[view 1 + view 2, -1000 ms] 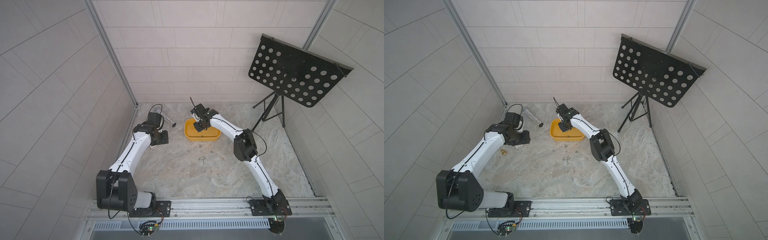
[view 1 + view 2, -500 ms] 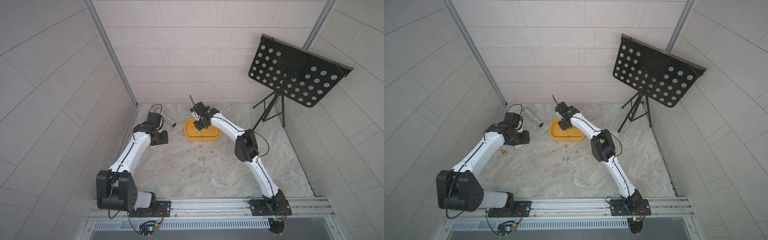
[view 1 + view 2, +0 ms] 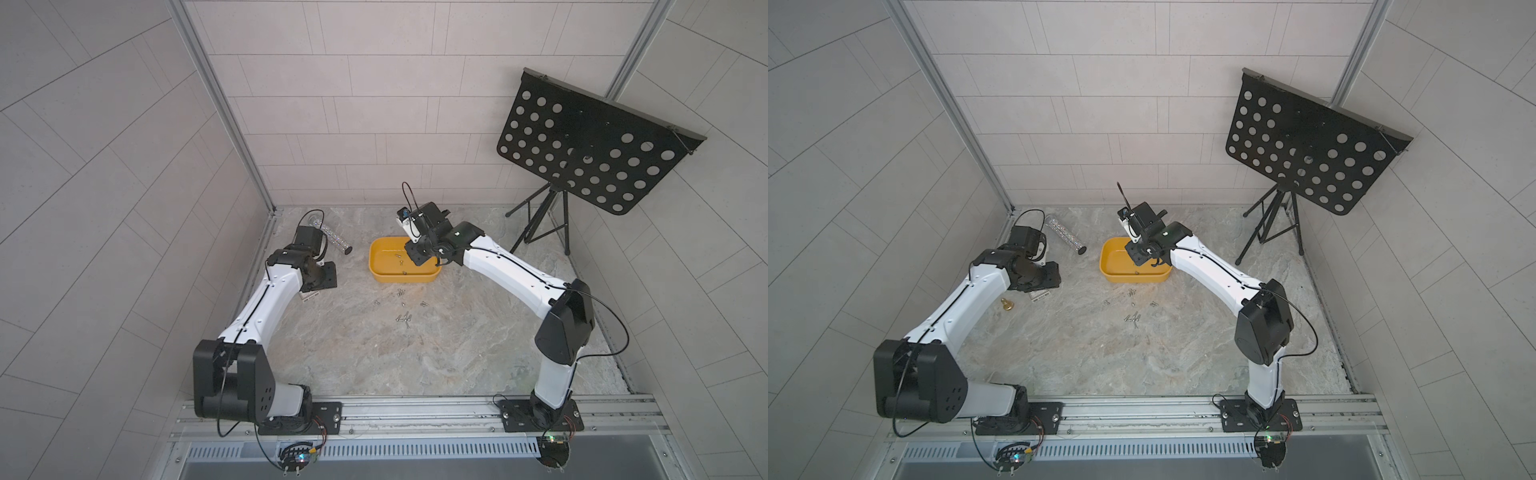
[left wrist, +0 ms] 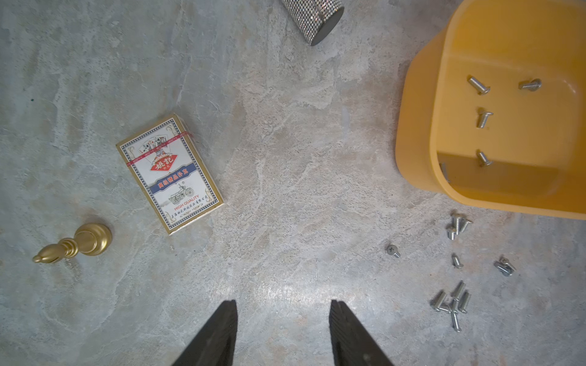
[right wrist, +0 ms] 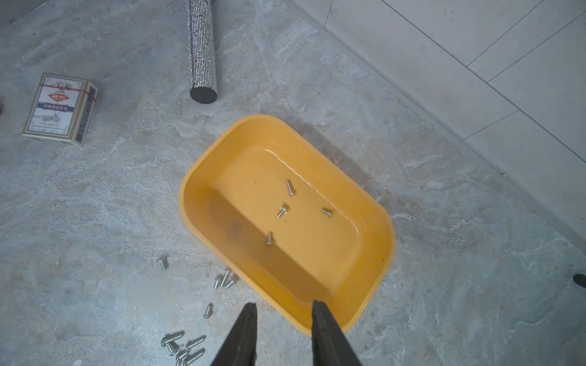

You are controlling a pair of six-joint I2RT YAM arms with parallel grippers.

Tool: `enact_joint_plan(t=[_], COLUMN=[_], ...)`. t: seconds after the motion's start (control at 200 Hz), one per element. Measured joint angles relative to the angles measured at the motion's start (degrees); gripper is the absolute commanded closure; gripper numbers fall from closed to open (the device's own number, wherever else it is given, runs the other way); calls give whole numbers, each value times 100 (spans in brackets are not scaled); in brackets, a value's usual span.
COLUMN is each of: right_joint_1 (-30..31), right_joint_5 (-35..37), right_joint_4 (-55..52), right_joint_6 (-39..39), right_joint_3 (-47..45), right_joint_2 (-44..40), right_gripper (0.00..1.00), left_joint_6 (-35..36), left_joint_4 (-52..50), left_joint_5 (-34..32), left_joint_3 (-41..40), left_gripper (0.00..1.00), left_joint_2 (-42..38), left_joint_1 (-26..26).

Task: Put the screws on the desktop into the storage box
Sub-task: Pick up the screw from the center of the board.

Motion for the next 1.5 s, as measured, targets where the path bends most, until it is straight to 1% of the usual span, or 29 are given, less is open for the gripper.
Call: enact_joint_plan(t=[0.21,0.37,0.495,0.58,0.74,0.956,1.216,1.501], right_joint_1=[199,321,306,264,81,-262,-557,-643], right_joint_5=[98,177,439,621,824,918,870,785], right_joint_4=[164,225,321,389,417,341,225,144], right_joint_6=[225,415,614,728,857,896,874,850], right_joint_3=[-1252,-1947,-2347,-2553,-2844,-3045,-3161,-3303], right_joint_2=[-538,-1060,-1661,-2052,-2632,-3152,-3593,-3672], right_gripper=[69,71,71,71,71,71,70,70], left_joint_6=[0,0,-37,-127,-378,-734,-1008,-1163], left_joint_4=[15,17,17,20,103,245,404,649], left_joint_5=[55,83,35,-20,-208,-498,-702,-739], left_joint_3=[-20,-44,-83,-118,-238,-269,-146,201], left_gripper=[47,46,46,46,46,46,46,46], left_joint_2=[24,120,151,151,197,562,1209,1958], left_joint_1=[0,-17,-168,-420,-988,-1661,-2083,-2435])
